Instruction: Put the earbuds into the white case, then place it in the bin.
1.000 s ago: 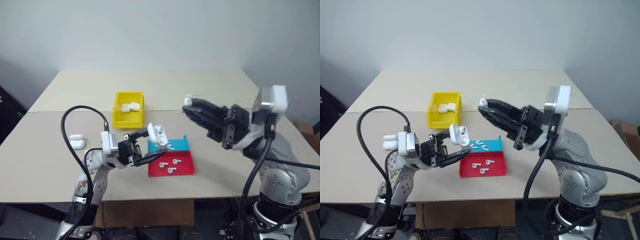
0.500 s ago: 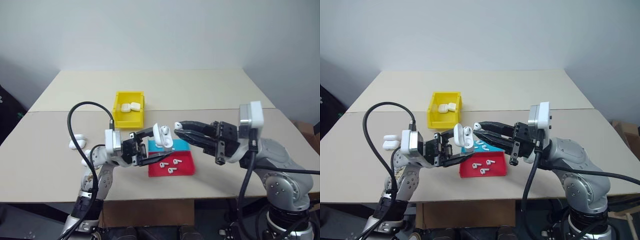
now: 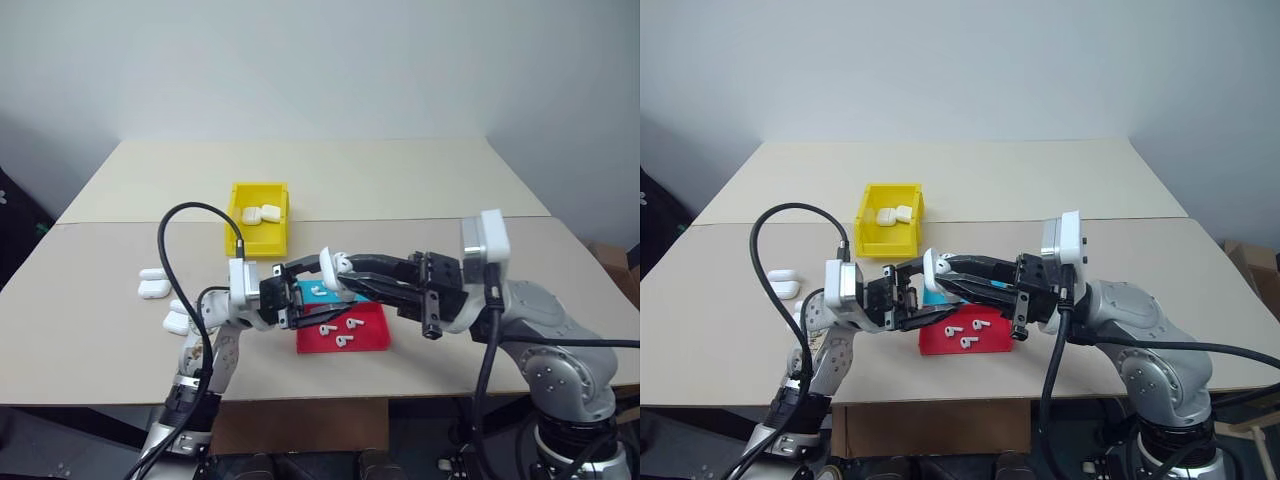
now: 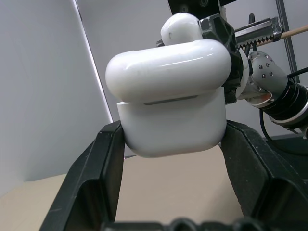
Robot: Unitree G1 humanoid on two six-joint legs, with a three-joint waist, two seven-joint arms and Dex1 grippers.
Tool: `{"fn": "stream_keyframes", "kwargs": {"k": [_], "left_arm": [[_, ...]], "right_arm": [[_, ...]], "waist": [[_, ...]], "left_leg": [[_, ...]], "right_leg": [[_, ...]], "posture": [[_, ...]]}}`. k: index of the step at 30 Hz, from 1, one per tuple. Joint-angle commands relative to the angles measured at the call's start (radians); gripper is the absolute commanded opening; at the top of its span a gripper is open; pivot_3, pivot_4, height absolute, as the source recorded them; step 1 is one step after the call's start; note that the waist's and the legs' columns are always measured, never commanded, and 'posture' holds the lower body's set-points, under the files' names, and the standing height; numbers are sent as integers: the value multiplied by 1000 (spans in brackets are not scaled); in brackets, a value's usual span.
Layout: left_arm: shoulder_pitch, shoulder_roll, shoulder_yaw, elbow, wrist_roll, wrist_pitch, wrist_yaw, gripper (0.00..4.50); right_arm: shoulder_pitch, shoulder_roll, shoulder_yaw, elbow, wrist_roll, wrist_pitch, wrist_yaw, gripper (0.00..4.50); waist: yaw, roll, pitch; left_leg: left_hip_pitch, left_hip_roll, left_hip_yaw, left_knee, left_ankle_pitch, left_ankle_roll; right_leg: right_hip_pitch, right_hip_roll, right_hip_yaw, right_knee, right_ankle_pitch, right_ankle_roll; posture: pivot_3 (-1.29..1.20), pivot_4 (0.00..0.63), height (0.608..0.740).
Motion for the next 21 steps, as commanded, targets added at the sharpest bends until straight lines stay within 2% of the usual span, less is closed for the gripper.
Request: {"fn": "stream_keyframes", "kwargs": {"k": [1, 21], "left_arm": [[-21, 2, 6, -9, -7, -13, -4, 2743], [-19, 1, 10, -9, 12, -30, 13, 2743]], "right_arm": [[7, -10, -9, -10, 8, -34, -1, 830], [35, -61, 21, 6, -21, -50, 19, 830]], "waist": [[0, 0, 0], [0, 0, 0]], "left_leg": [[0, 0, 0, 0, 0, 0], [0, 0, 0, 0, 0, 0]], "right_leg": [[0, 0, 0, 0, 0, 0], [0, 0, 0, 0, 0, 0]], "posture": [[0, 150, 740], [0, 150, 740]]}}
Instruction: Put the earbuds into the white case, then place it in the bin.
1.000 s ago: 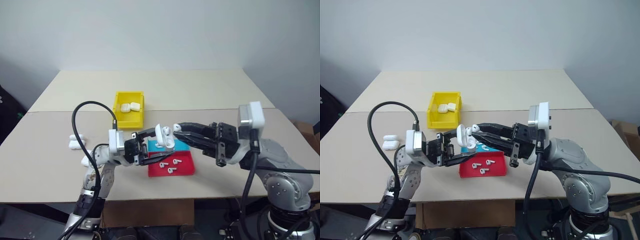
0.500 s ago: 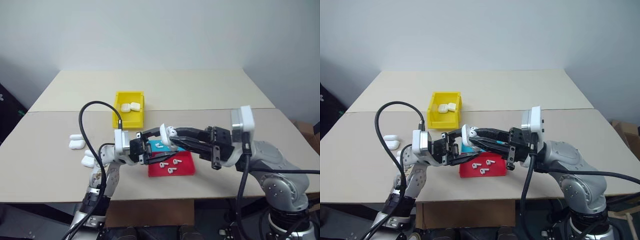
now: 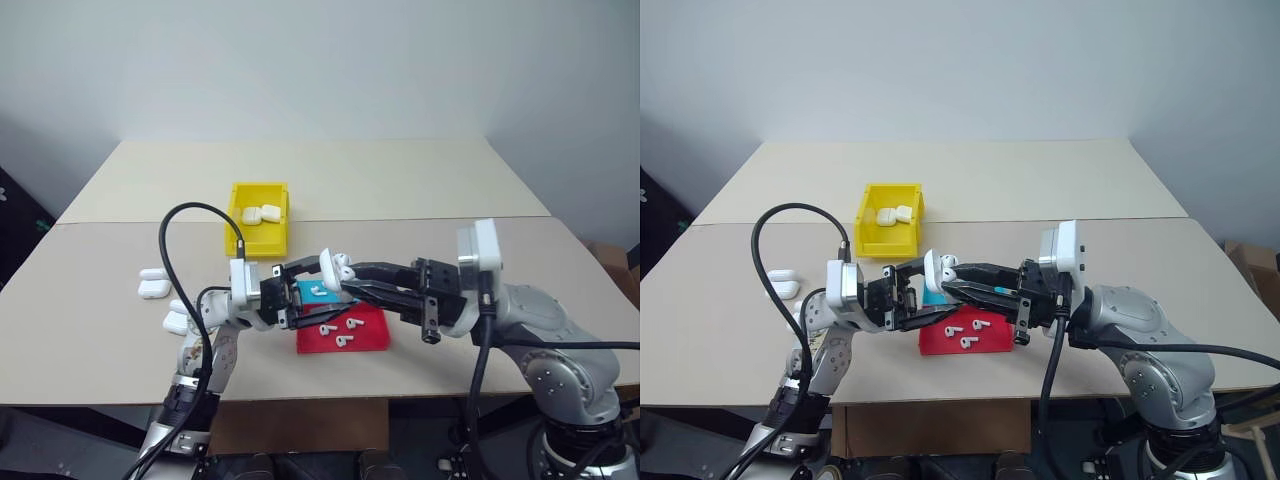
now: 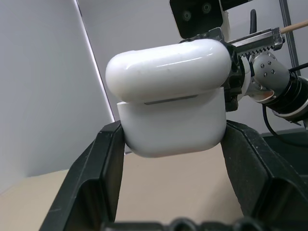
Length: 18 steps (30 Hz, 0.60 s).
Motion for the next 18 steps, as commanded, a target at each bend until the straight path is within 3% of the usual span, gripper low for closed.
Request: {"fn": "stream_keyframes", "kwargs": {"k": [1, 8, 11, 18], "left_arm": [[-18, -6, 7, -20, -5, -25, 14, 2743], [-20, -11, 6, -17, -3, -26, 14, 2743], [-20, -12, 5, -15, 1, -27, 16, 2743], [-18, -9, 8, -10, 8, -31, 19, 2743]], "right_arm": [[1, -16, -3, -12, 8, -12, 2, 830], [8, -15, 0, -5, -3, -41, 13, 830], [21, -15, 13, -17, -51, -83, 7, 1661], [31, -24, 16, -8, -65, -106, 23, 1661]], "waist": [[0, 0, 0], [0, 0, 0], [0, 0, 0], [1, 0, 0]], "left_leg": [[0, 0, 0, 0, 0, 0], [0, 0, 0, 0, 0, 0], [0, 0, 0, 0, 0, 0], [0, 0, 0, 0, 0, 0]], "right_leg": [[0, 0, 0, 0, 0, 0], [0, 0, 0, 0, 0, 0], [0, 0, 0, 0, 0, 0], [0, 0, 0, 0, 0, 0]], "posture": [[0, 150, 740], [0, 150, 740], [0, 150, 740], [0, 150, 740]]}}
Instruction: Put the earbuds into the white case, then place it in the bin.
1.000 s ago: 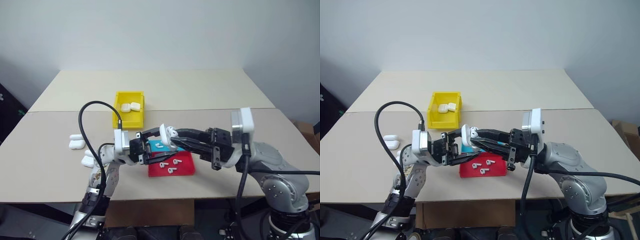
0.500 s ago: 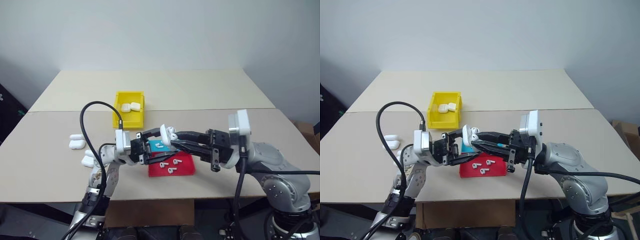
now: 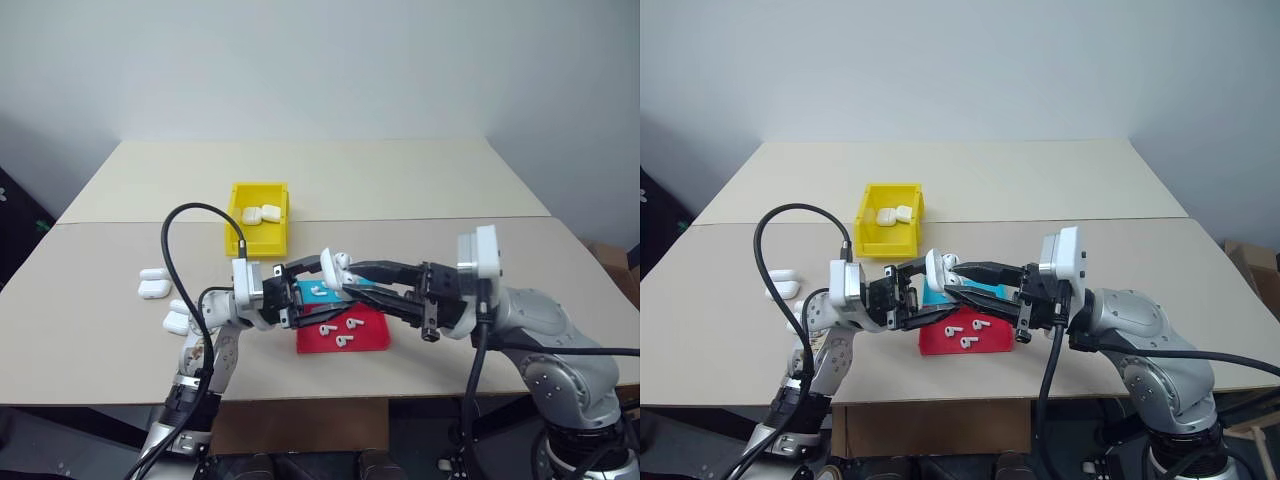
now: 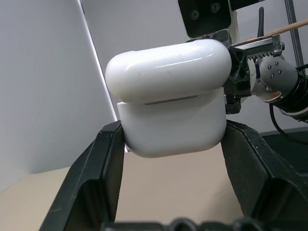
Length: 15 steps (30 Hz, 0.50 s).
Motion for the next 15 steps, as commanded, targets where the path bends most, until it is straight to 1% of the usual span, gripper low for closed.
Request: {"fn": "stream_keyframes", "kwargs": {"k": [1, 4, 7, 11, 13, 15], "left_arm": [[-19, -3, 9, -12, -11, -28, 4, 2743], [-25, 2, 16, 14, -1, -42, 1, 2743], [-39, 8, 6, 49, 34, -45, 20, 2743], [-78, -19, -15, 116, 80, -68, 47, 2743], [-102, -27, -19, 143, 98, -70, 60, 2743], [-130, -36, -20, 177, 117, -81, 74, 2743]], "right_arm": [[1, -13, -2, -8, -8, -32, 15, 1661], [-2, -31, -48, 3, 29, -28, 33, 1661], [-21, -78, -106, 18, 60, -25, 56, 1661], [-137, -158, -157, 62, 105, 35, 28, 1661], [-214, -199, -152, 77, 113, 76, 14, 1661], [-273, -218, -140, 85, 133, 113, 0, 1302]], "waist": [[0, 0, 0], [1, 0, 0], [3, 0, 0], [2, 0, 0], [2, 0, 0], [2, 0, 0]], "left_leg": [[0, 0, 0, 0, 0, 0], [0, 0, 0, 0, 0, 0], [0, 0, 0, 0, 0, 0], [0, 0, 0, 1, 0, 0], [0, 0, 0, 1, 0, 0], [0, 0, -1, 1, 0, 0]], "right_leg": [[0, 0, 0, 0, 0, 0], [0, 0, 0, 0, 0, 0], [0, 0, 0, 0, 0, 0], [0, 0, 0, 0, 0, 0], [0, 0, 0, 0, 0, 0], [0, 0, 0, 0, 0, 0]], "posture": [[0, 150, 740], [0, 150, 740], [0, 150, 740], [0, 150, 740], [0, 150, 740], [0, 150, 740]]}}
